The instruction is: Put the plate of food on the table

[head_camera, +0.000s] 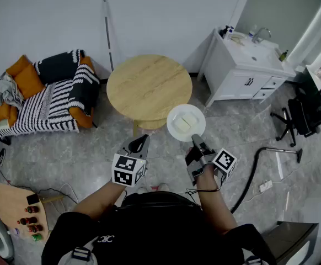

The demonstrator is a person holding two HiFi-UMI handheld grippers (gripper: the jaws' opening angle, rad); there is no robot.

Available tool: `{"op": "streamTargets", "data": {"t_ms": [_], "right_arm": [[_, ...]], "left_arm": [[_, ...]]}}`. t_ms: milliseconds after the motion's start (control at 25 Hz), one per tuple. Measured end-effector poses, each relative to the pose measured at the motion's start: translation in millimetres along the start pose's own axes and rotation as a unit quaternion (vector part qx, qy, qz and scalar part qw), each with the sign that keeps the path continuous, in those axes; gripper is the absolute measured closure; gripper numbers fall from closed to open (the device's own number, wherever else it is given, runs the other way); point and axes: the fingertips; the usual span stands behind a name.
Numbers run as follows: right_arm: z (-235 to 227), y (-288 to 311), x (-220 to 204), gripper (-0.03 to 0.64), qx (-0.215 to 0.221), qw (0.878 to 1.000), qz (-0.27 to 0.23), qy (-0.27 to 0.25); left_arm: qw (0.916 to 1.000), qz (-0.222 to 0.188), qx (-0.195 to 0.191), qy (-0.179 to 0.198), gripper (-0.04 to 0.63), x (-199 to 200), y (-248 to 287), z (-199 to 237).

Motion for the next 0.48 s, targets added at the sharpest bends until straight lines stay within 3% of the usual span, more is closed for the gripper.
{"op": "streamTargets", "data": {"t_ms": [480], "right_arm": [[5.9,2.9,-12.7,0.594,0.013,1.000,-0.010,0.005]], "left_arm": [[0.9999,-0.003,-0.008,-0.012,0.589,-0.9,-3.4,13.5]]}}
Point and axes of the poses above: the fingertips, and each gripper's own axes: y forward along the fingers, z to its left, x out of its top, and after that the axes turned 3 degrees about -x, right-handed
